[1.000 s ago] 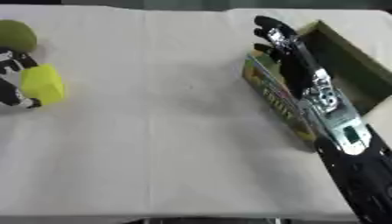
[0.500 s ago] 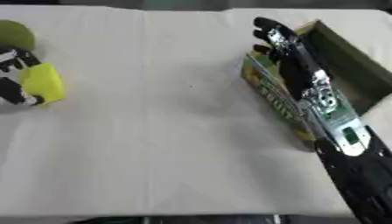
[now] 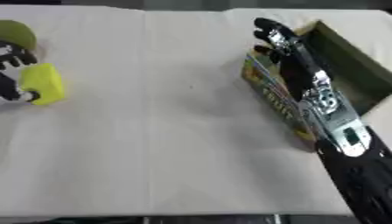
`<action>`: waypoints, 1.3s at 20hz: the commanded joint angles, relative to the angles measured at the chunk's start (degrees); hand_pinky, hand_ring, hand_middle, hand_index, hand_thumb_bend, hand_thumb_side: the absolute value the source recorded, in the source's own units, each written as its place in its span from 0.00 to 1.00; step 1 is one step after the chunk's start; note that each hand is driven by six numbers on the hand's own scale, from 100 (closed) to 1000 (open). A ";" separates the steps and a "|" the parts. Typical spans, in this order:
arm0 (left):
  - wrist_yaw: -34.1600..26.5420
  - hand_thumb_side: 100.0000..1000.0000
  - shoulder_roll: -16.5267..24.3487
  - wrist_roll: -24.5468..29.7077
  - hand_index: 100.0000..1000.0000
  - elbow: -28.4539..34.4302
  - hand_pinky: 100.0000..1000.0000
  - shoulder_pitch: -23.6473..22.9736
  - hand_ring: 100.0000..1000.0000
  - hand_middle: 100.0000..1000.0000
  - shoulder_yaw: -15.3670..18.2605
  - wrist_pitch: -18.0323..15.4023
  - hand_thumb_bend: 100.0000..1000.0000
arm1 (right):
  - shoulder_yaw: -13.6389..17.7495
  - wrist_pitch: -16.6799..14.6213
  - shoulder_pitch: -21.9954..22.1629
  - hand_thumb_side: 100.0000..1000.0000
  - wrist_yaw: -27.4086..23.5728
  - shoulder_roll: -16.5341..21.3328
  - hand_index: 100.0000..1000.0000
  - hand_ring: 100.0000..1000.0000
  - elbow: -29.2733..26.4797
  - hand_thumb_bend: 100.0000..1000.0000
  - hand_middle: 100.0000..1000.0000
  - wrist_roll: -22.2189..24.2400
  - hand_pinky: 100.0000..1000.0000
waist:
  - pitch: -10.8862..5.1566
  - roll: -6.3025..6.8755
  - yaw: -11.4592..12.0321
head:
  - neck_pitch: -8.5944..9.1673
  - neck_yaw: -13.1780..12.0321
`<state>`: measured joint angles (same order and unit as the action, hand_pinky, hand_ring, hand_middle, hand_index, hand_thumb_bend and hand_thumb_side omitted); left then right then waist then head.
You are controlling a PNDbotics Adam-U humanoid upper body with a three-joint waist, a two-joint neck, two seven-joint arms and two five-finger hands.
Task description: Pick up the objects with one hand, pass them to the other hand, and then place them into the box on the other side of the table.
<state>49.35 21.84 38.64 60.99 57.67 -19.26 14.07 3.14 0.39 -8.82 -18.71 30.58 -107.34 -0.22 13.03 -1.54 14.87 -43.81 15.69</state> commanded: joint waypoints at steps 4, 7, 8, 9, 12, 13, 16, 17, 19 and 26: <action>-0.13 0.00 1.17 1.18 0.83 -1.16 0.80 1.20 0.81 0.75 0.49 -0.08 0.38 | 0.50 0.03 -0.34 0.77 0.00 1.02 0.88 0.97 -0.90 0.00 0.93 -0.32 0.91 | -1.51 0.58 -0.23 | -0.30 -0.29; -0.06 0.00 1.10 1.20 0.80 -1.66 0.78 1.19 0.80 0.74 0.59 -0.25 0.35 | 0.59 -0.03 -0.35 0.77 -0.08 1.00 0.88 0.97 -1.02 0.00 0.93 -0.41 0.91 | -1.50 0.59 -0.34 | -0.30 -0.30; -0.15 0.00 1.09 0.97 0.79 -1.65 0.77 1.17 0.79 0.73 0.64 -0.22 0.32 | 0.59 -0.03 -0.36 0.77 -0.12 1.01 0.88 0.97 -1.04 0.00 0.93 -0.43 0.91 | -1.51 0.59 -0.38 | -0.30 -0.30; -0.33 0.00 1.07 0.66 0.77 -1.60 0.76 1.13 0.77 0.70 0.69 -0.13 0.29 | 0.59 -0.03 -0.36 0.77 -0.14 1.02 0.88 0.97 -1.06 0.00 0.93 -0.45 0.91 | -1.53 0.58 -0.42 | -0.30 -0.31; -1.24 0.00 1.10 -0.70 0.71 -1.09 0.70 0.89 0.71 0.60 0.90 0.45 0.24 | 0.61 -0.03 -0.31 0.77 -0.20 1.09 0.88 0.97 -1.12 0.00 0.93 -0.50 0.91 | -1.62 0.57 -0.52 | -0.30 -0.32; -1.60 0.00 1.15 -1.08 0.68 -0.92 0.67 0.80 0.67 0.57 0.94 0.74 0.22 | 0.62 -0.03 -0.29 0.77 -0.22 1.11 0.88 0.97 -1.14 0.00 0.93 -0.51 0.91 | -1.66 0.57 -0.54 | -0.30 -0.29; -3.09 0.00 1.36 -1.94 0.56 -0.10 0.56 0.44 0.56 0.46 1.19 1.50 0.13 | 0.65 -0.04 -0.25 0.76 -0.27 1.18 0.88 0.97 -1.21 0.00 0.93 -0.55 0.91 | -1.80 0.60 -0.65 | -0.30 -0.15; -3.89 0.00 1.52 -2.14 0.54 0.51 0.56 0.18 0.55 0.45 1.45 1.47 0.12 | 0.67 -0.06 -0.24 0.76 -0.29 1.21 0.88 0.97 -1.26 0.00 0.93 -0.56 0.91 | -1.86 0.60 -0.70 | -0.30 -0.03; -5.70 0.00 2.20 -3.09 0.51 2.47 0.54 -0.55 0.53 0.43 2.29 1.55 0.10 | 0.74 -0.10 -0.17 0.76 -0.30 1.30 0.88 0.97 -1.40 0.00 0.93 -0.59 0.91 | -1.96 0.58 -0.78 | -0.30 0.52; -11.70 0.00 4.81 -8.74 0.46 12.06 0.48 -3.00 0.47 0.38 6.79 2.49 0.00 | 1.03 -0.19 0.05 0.76 -0.24 1.93 0.88 0.97 -2.15 0.00 0.93 -0.80 0.90 | -2.35 0.38 -0.81 | -0.30 1.92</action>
<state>38.75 24.57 31.08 70.43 53.82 -14.08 16.49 3.52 0.24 -8.50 -18.77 30.63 -108.10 -0.78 12.66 -1.54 14.12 -43.82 17.31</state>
